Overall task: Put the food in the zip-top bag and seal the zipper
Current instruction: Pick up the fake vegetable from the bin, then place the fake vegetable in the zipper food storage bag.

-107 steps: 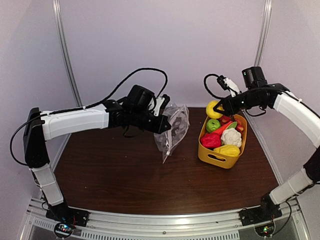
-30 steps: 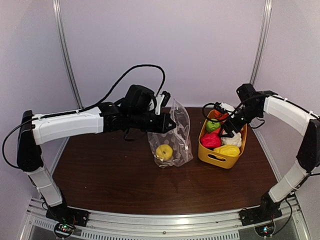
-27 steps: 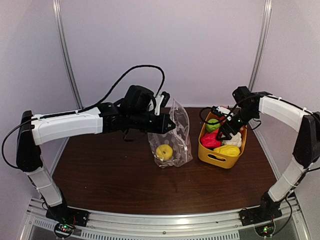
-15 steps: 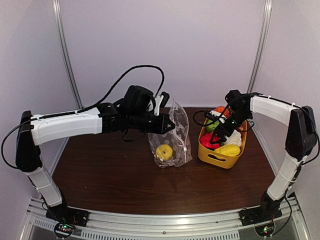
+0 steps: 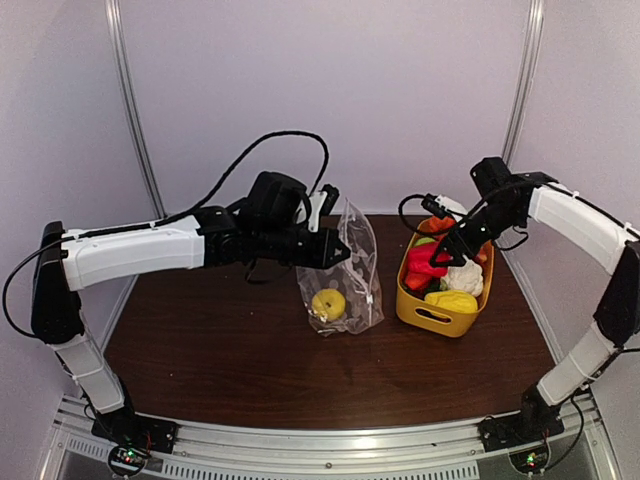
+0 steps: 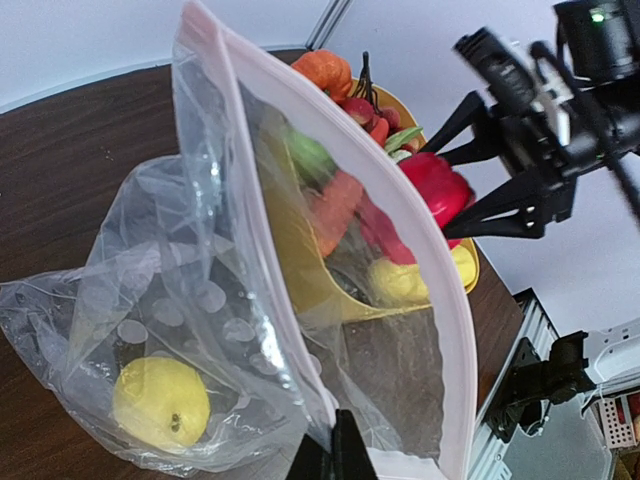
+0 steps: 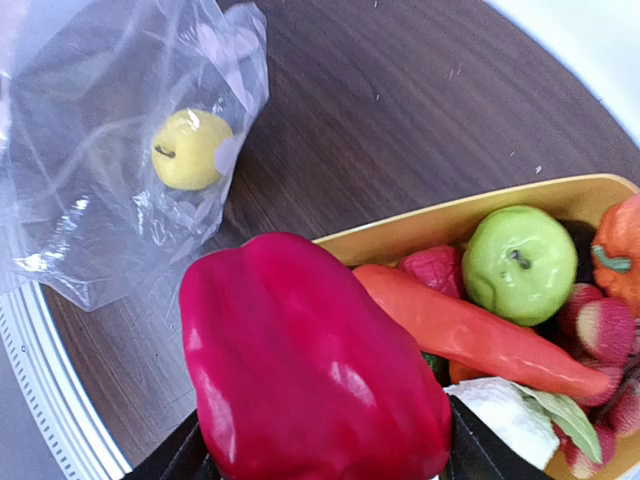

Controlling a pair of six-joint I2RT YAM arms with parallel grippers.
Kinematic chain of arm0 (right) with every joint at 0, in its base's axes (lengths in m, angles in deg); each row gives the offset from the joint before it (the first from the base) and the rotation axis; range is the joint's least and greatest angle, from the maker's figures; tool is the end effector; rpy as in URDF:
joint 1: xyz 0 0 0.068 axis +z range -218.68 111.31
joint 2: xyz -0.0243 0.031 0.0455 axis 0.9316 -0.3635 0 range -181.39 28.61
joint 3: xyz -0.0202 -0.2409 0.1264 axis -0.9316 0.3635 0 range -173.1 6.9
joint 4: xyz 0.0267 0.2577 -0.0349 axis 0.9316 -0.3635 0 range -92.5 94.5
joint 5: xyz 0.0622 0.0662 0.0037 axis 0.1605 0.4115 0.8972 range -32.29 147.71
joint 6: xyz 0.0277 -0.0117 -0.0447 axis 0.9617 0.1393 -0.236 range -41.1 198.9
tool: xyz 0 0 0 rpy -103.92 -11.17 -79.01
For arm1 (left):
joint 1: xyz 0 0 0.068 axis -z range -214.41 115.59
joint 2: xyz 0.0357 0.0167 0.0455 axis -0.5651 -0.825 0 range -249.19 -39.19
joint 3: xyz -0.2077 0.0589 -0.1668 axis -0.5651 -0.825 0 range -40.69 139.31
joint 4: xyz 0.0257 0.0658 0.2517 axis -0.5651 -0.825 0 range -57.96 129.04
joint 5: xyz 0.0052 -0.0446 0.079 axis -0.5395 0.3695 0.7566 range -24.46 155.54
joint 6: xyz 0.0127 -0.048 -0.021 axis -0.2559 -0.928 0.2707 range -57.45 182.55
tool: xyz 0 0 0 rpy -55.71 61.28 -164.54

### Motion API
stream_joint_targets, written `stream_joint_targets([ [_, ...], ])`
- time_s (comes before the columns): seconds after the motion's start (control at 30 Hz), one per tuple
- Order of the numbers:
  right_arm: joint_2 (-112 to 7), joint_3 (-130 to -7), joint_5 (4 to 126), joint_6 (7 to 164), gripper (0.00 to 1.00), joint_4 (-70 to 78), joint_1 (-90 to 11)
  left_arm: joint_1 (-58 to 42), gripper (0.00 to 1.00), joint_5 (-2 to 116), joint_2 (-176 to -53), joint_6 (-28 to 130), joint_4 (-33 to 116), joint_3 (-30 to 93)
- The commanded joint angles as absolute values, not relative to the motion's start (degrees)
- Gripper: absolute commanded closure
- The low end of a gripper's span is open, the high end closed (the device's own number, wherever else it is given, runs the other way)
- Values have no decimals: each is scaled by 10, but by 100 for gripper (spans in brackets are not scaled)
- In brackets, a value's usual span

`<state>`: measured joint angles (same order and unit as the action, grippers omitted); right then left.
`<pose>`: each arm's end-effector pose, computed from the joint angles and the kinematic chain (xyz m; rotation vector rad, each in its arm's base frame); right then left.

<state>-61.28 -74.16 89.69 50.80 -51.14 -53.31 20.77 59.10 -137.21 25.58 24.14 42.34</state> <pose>0.2994 0.1019 0.3052 -1.1047 2.3207 0.6662 0.2274 -0.3338 0.3150 0.4343 2.2401 -1.0394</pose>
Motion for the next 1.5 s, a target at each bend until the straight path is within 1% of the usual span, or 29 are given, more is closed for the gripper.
stream_joint_targets([
  [0.0,-524,-737,892,532,52,-493,-530,204,100,587,-1366,259,264,414],
  [0.13,-481,-736,943,540,53,-506,-507,204,100,585,-1379,252,273,416],
  [0.3,-466,-739,958,538,52,-522,-412,204,100,580,-1396,246,278,429],
  [0.4,-483,-767,1006,535,52,-542,-381,204,100,577,-1401,242,280,434],
  [0.53,-533,-839,1068,534,52,-581,-370,204,100,573,-1408,238,281,438],
  [0.63,-561,-876,1084,561,53,-571,-364,204,100,568,-1411,234,282,441],
  [0.73,-582,-876,1082,598,53,-538,-363,204,100,561,-1407,228,286,444],
  [0.87,-614,-886,992,655,60,-512,-363,204,100,568,-1390,216,289,440],
  [0.93,-623,-893,931,667,58,-509,-363,204,100,579,-1376,211,296,429],
  [1.03,-620,-884,860,686,59,-497,-363,205,100,593,-1360,205,307,413],
  [1.27,-631,-881,791,705,59,-496,-361,206,100,572,-1368,204,319,411],
  [1.4,-656,-901,732,719,59,-499,-341,212,100,555,-1383,200,330,419],
  [1.47,-663,-918,746,724,60,-500,-332,214,100,554,-1390,198,331,425],
])
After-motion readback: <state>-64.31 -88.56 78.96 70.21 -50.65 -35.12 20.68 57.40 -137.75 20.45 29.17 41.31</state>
